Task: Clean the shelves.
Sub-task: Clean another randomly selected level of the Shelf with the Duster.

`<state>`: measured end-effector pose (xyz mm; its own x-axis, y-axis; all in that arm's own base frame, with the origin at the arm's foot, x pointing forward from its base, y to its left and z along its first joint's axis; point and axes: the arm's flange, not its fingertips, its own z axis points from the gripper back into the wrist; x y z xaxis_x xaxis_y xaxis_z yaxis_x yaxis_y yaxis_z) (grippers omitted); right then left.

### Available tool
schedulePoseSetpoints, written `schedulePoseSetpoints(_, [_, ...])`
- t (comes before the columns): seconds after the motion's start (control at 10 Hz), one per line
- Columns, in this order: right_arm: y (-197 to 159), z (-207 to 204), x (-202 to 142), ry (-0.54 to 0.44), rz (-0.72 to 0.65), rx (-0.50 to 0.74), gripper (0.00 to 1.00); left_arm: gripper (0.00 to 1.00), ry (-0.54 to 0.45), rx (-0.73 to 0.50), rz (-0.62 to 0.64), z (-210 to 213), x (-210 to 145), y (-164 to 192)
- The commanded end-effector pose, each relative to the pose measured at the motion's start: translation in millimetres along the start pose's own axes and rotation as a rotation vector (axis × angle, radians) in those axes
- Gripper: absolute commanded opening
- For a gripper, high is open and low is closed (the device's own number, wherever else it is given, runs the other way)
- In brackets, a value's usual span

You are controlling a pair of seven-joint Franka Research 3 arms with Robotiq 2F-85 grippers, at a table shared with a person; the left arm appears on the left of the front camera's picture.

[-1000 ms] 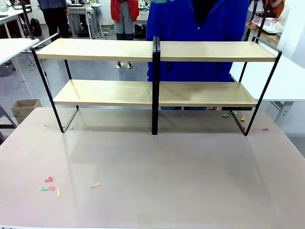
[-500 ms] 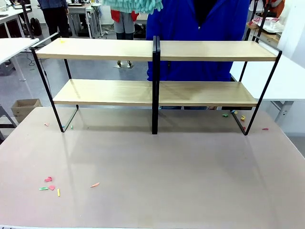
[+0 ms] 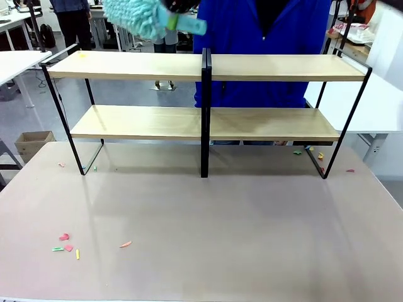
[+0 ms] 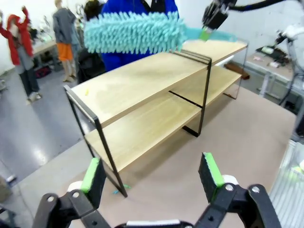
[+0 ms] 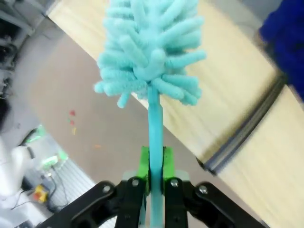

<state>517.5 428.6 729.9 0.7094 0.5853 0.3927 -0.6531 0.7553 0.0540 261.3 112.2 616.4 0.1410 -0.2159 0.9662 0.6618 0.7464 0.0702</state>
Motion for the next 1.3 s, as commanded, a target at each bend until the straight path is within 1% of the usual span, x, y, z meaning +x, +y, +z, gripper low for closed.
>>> schedulePoseSetpoints(0.0, [8, 28, 92, 0.011, 0.036, 0.014, 0.12, 1.00, 0.008, 0.001, -0.006, 0, 1, 0])
schedulePoseSetpoints(0.3, [11, 0, 105, 0.107, 0.088, -0.013, 0.12, 1.00, 0.008, 0.001, -0.006, 0, 1, 0])
schedulePoseSetpoints(0.6, [22, -5, 98, 0.136, 0.187, 0.011, 0.12, 1.00, 0.008, 0.001, -0.006, 0, 1, 0])
schedulePoseSetpoints(0.8, [30, -12, 96, 0.099, 0.188, 0.000, 0.12, 1.00, 0.008, 0.001, -0.006, 0, 1, 0])
schedulePoseSetpoints(1.0, [40, -22, 105, 0.070, 0.186, 0.014, 0.12, 1.00, 0.008, 0.001, -0.006, 0, 1, 0])
schedulePoseSetpoints(1.1, [42, -24, 113, 0.065, 0.187, -0.004, 0.12, 1.00, 0.008, 0.001, -0.006, 0, 1, 0])
schedulePoseSetpoints(1.2, [44, -24, 122, 0.035, 0.172, -0.026, 0.12, 1.00, 0.008, 0.001, -0.006, 0, 1, 0])
